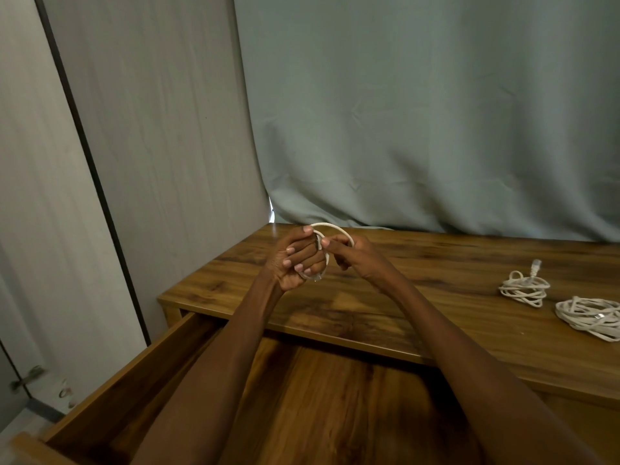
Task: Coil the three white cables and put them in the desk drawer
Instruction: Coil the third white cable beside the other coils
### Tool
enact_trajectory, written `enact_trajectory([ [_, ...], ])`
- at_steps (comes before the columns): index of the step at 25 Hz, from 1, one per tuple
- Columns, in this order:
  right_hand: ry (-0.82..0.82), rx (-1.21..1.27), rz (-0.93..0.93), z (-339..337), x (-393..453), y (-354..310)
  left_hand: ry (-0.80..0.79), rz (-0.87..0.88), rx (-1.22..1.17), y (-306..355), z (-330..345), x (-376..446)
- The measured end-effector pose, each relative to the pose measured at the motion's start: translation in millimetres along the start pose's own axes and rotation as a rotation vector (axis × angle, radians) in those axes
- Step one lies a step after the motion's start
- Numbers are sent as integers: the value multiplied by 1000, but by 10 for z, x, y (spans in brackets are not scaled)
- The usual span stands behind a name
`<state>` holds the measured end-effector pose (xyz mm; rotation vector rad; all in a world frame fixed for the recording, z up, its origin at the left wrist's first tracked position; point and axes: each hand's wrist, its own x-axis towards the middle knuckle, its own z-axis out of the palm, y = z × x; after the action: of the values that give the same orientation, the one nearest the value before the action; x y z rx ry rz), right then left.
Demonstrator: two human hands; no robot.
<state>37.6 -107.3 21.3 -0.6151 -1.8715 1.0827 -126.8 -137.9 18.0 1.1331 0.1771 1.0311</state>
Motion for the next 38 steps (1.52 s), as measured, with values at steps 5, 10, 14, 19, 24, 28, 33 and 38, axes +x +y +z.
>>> enact_trajectory([
  [5,-5,-10,-62,-1,-32,38,47,-39,189,97,-70,-44],
  [10,50,-36,-89,17,-34,89,299,-57,370,165,-27,10],
  [14,58,-61,-83,-1,-62,127,545,-65,517,105,59,139],
  [19,42,-90,-77,-49,-59,165,680,-27,451,-69,98,266],
  [24,31,-115,-52,-127,-3,340,602,-66,27,-107,38,256],
  [28,-41,-86,-12,-185,-27,180,422,-28,-22,-181,-42,148],
  [33,-83,-80,1,-195,-21,189,550,-39,206,-141,172,189],
  [38,14,-243,-25,-273,94,286,649,48,339,-158,70,223],
])
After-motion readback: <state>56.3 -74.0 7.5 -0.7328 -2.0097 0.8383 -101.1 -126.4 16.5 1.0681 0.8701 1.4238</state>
